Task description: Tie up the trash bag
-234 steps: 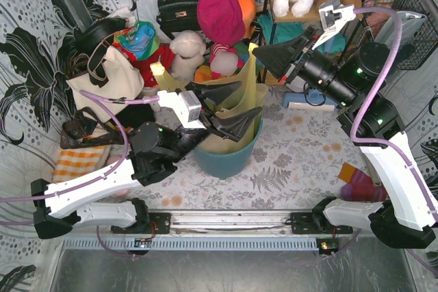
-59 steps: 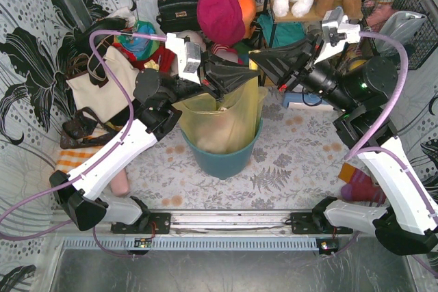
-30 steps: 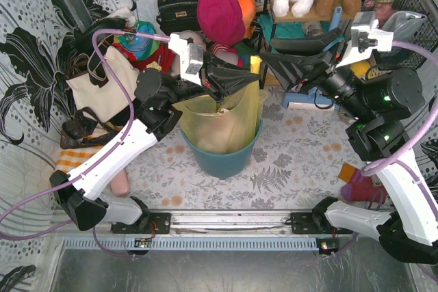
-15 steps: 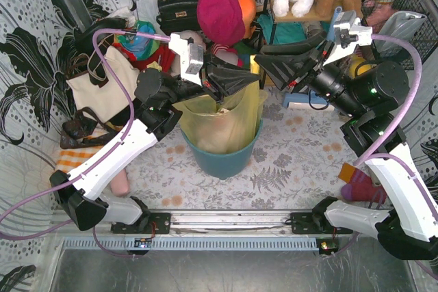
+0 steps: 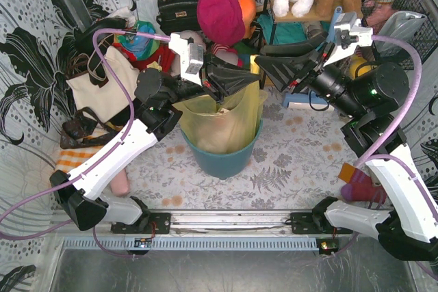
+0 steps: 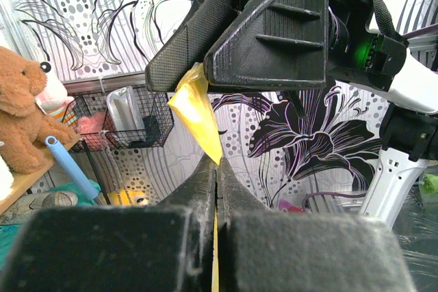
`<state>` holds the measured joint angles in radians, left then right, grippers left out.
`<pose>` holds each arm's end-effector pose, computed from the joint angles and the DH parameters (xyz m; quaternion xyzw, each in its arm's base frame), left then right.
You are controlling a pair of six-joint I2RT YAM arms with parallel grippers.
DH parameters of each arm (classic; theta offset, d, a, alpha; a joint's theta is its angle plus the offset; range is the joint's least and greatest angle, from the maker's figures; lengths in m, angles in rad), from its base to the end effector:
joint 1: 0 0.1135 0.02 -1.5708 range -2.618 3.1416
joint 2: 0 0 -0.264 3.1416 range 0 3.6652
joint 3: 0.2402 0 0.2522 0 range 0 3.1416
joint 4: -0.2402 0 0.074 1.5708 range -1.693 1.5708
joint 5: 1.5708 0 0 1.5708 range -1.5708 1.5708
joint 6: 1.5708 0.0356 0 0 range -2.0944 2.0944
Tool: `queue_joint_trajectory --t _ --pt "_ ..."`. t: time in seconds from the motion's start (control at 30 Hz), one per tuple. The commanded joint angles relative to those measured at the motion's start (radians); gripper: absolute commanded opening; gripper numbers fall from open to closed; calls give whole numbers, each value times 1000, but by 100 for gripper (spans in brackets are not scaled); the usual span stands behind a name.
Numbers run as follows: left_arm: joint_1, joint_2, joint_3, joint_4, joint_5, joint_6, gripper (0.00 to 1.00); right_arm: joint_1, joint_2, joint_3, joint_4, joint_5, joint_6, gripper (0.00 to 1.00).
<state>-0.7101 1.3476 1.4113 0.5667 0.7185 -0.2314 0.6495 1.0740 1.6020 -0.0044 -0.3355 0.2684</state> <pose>0.1998 -0.2027 0.5058 0.4050 0.3377 -0.5205 0.6715 0.1273 0.1114 0.5746 -0.2353 0.4567 0.4531 0.7285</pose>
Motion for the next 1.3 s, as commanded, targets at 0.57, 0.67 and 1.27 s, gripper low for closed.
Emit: queue_joint_trajectory --t 0.57,0.67,1.27 --pt "6 2 0 38 -30 -23 29 -2 3 14 37 6 -6 0" --pt "7 6 12 42 -29 -29 33 -2 6 17 37 -1 -2 0" --pt "7 21 67 33 -149 -60 44 -2 -2 5 37 -3 3 0"
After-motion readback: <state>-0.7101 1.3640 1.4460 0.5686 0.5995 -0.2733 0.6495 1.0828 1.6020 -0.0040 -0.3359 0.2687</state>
